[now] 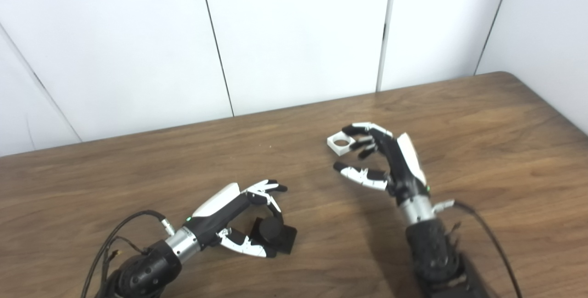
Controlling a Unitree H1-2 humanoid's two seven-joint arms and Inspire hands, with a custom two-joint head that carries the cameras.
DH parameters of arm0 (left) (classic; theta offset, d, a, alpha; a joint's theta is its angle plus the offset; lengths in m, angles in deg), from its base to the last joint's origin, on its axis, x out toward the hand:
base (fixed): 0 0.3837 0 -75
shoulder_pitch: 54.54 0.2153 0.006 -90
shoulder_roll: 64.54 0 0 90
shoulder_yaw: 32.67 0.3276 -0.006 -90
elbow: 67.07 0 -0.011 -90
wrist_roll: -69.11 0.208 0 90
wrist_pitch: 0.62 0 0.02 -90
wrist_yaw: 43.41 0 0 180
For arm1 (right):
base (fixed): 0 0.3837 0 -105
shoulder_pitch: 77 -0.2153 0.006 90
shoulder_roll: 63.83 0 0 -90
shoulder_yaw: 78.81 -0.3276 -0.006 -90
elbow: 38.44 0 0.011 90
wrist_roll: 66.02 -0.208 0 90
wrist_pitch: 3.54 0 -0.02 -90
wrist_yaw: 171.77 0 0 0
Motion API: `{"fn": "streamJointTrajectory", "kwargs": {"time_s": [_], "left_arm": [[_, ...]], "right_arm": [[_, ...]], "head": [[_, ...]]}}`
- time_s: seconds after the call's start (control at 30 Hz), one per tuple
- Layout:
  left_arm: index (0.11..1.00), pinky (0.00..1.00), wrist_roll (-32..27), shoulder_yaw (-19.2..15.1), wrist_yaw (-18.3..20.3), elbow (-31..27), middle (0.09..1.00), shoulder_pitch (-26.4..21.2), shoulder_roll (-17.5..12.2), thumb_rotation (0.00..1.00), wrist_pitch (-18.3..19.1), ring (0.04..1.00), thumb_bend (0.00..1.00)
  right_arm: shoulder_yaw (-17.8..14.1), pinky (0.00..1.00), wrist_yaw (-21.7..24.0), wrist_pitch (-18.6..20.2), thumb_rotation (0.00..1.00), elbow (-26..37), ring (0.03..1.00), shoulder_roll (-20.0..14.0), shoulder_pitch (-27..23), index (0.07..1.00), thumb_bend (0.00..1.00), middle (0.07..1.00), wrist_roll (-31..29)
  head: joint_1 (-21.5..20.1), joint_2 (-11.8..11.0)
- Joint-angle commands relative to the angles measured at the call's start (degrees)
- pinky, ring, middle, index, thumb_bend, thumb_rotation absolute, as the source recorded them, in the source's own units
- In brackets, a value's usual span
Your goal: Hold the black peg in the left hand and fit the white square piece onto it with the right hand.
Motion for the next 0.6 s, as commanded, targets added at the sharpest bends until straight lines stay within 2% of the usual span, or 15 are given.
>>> {"fn": "streamJointTrajectory", "kwargs": {"time_s": [0.0,0.13,0.23,0.43,0.57], "left_arm": [[0.491,0.87,0.52,0.73,3.07,0.65,0.915,1.55,-1.18,0.07,2.52,0.978,0.51],[0.491,0.88,0.64,0.59,3.17,0.43,0.917,1.87,-1.39,0.07,2.72,0.980,0.51],[0.492,0.88,0.63,0.49,3.28,0.51,0.918,1.97,-1.51,0.07,2.72,0.983,0.51],[0.492,0.88,1.67,0.79,3.06,1.55,0.916,1.64,-1.57,0.08,2.27,0.982,0.51],[0.492,0.90,2.80,1.22,2.77,2.47,0.913,1.23,-1.37,0.07,2.39,0.982,0.51]], "right_arm": [[0.78,0.62,3.92,2.33,0.23,2.55,0.763,-2.83,-4.36,0.733,0.62,0.804,1.73],[1.97,0.64,10.52,7.83,0.26,3.15,0.808,-7.61,-8.85,0.774,0.65,0.859,3.68],[3.36,0.62,13.26,9.51,0.27,1.64,0.816,-10.38,-12.38,0.778,0.68,0.865,5.87],[6.45,0.58,18.07,8.71,0.27,-2.76,0.809,-14.62,-18.72,0.788,0.68,0.875,7.58],[8.99,0.64,21.82,7.35,0.25,-6.58,0.837,-17.09,-23.11,0.806,0.69,0.896,7.76]], "head": [[0.09,0.09],[0.17,0.17],[0.40,0.35],[0.28,0.13],[0.49,0.05]]}}
